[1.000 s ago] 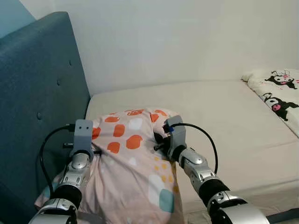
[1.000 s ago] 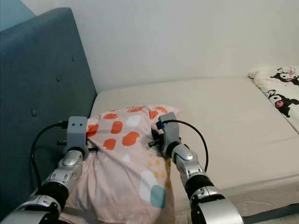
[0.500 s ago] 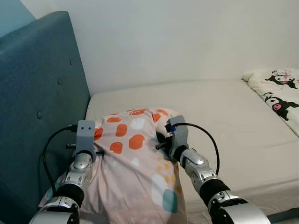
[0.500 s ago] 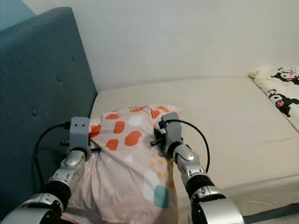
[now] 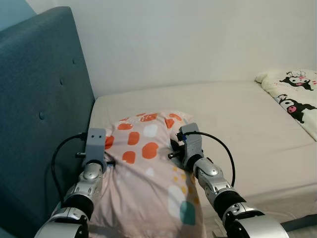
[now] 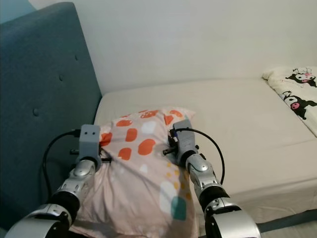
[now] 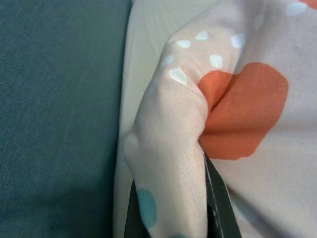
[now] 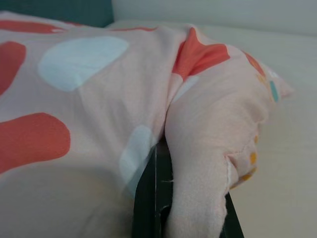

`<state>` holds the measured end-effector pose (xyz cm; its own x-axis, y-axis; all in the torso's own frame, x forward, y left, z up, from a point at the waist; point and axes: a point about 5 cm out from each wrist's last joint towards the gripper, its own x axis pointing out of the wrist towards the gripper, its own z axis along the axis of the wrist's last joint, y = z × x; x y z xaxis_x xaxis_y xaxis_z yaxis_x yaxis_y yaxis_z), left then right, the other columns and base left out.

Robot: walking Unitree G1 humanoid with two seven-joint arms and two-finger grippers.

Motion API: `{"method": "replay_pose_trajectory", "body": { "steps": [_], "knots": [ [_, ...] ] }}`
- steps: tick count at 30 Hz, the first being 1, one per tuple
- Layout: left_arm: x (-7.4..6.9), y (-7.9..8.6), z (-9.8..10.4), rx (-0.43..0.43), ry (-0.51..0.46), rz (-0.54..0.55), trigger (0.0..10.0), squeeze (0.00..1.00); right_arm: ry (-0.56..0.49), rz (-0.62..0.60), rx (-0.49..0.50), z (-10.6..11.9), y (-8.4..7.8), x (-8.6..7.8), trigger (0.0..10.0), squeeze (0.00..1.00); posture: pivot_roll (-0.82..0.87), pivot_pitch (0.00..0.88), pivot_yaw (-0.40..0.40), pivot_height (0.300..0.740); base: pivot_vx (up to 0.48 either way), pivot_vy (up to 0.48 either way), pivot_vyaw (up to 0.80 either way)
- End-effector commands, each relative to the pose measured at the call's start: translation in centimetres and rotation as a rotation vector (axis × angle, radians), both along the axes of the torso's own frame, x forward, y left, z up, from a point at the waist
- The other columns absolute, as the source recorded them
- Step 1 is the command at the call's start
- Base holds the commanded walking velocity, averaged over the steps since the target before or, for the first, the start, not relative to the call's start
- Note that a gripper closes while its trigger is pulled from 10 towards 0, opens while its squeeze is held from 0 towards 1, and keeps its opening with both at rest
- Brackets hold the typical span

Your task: Clean up the room

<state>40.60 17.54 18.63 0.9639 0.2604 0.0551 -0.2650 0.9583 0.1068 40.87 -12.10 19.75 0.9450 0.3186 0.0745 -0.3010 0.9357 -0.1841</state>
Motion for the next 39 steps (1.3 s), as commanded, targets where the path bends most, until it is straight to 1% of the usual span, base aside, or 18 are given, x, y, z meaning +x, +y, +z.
{"method": "replay_pose_trajectory", "body": {
  "steps": [1,2,3,6,8,13,15,17,19,20,21,22,24,27,32,33,34,39],
  "knots": [
    [-0.1,1.6,0.5,0.016,-0.006,0.130,10.0,0.00,-0.064,-0.081,0.003,1.6,-1.5,0.4,10.0,0.00,0.07,0.333,-0.003,0.594,0.000,0.000,0.00],
    [0.0,1.6,0.9,0.022,-0.016,0.152,10.0,0.00,-0.071,-0.089,0.009,1.9,-1.5,0.5,10.0,0.00,0.07,0.333,-0.003,0.594,0.000,0.000,0.00],
    [0.2,1.7,1.9,0.045,-0.043,0.189,10.0,0.00,-0.089,-0.081,0.027,2.8,-1.1,0.6,10.0,0.00,0.07,0.338,-0.002,0.594,0.000,0.000,0.00],
    [0.4,2.3,4.1,0.060,-0.107,0.292,10.0,0.00,-0.136,-0.026,0.071,4.9,0.3,0.9,10.0,0.00,0.07,0.337,-0.002,0.594,0.000,0.000,0.00],
    [0.4,2.5,4.4,0.056,-0.117,0.312,10.0,0.00,-0.147,-0.017,0.072,5.2,0.6,0.9,10.0,0.00,0.07,0.336,-0.002,0.594,0.000,0.000,0.00],
    [-0.2,4.8,6.3,0.124,-0.209,0.464,10.0,0.00,-0.195,0.092,0.126,7.1,3.1,0.8,10.0,0.00,0.08,0.339,-0.011,0.594,0.000,0.000,0.00],
    [-0.3,5.1,6.4,0.129,-0.219,0.478,10.0,0.00,-0.194,0.109,0.138,7.2,3.3,0.7,10.0,0.00,0.08,0.339,-0.011,0.594,0.000,0.000,0.00],
    [-0.7,6.1,6.4,0.142,-0.241,0.522,10.0,0.00,-0.173,0.180,0.162,6.7,4.2,0.5,10.0,0.00,0.09,0.337,-0.012,0.594,0.000,0.000,0.00],
    [-1.1,6.8,6.0,0.173,-0.243,0.547,10.0,0.00,-0.135,0.239,0.139,5.4,4.9,0.2,10.0,0.00,0.10,0.339,-0.014,0.594,0.000,0.000,0.00],
    [-1.1,6.8,6.0,0.173,-0.243,0.547,10.0,0.00,-0.135,0.239,0.139,5.4,4.9,0.2,10.0,0.00,0.10,0.339,-0.014,0.594,0.000,0.000,0.00],
    [-1.2,6.9,5.6,0.190,-0.235,0.553,10.0,0.00,-0.115,0.256,0.128,4.7,5.1,0.0,10.0,0.00,0.10,0.339,-0.014,0.594,0.000,0.000,0.00],
    [-1.3,6.8,4.5,0.214,-0.201,0.544,10.0,0.00,-0.066,0.277,0.107,3.1,5.3,-0.2,10.0,0.00,0.10,0.342,-0.015,0.594,0.000,0.000,0.00],
    [-1.3,6.8,4.3,0.218,-0.194,0.541,10.0,0.00,-0.056,0.279,0.104,2.7,5.3,-0.3,10.0,0.00,0.10,0.342,-0.015,0.594,0.000,0.000,0.00],
    [-1.5,6.1,2.6,0.254,-0.150,0.520,10.0,0.00,0.011,0.255,0.080,0.8,4.7,-0.5,10.0,0.00,0.11,0.347,-0.014,0.594,0.000,0.000,0.00],
    [-1.5,5.2,1.4,0.273,-0.112,0.503,10.0,0.00,0.062,0.204,0.065,-0.6,3.6,-0.5,10.0,0.00,0.11,0.348,-0.011,0.594,0.000,0.000,0.00],
    [-1.5,4.9,1.0,0.280,-0.103,0.500,10.0,0.00,0.082,0.179,0.058,-1.0,3.2,-0.5,10.0,0.00,0.11,0.347,-0.010,0.594,0.000,0.000,0.00],
    [-1.5,4.0,0.4,0.282,-0.089,0.483,10.0,0.00,0.111,0.133,0.060,-1.7,2.2,-0.5,10.0,0.00,0.11,0.347,-0.006,0.594,0.000,0.000,0.00],
    [-1.4,3.0,-0.1,0.244,-0.069,0.458,10.0,0.00,0.118,0.091,0.049,-2.1,1.3,-0.5,10.0,0.00,0.11,0.348,0.001,0.594,0.000,0.000,0.00]
  ]
}}
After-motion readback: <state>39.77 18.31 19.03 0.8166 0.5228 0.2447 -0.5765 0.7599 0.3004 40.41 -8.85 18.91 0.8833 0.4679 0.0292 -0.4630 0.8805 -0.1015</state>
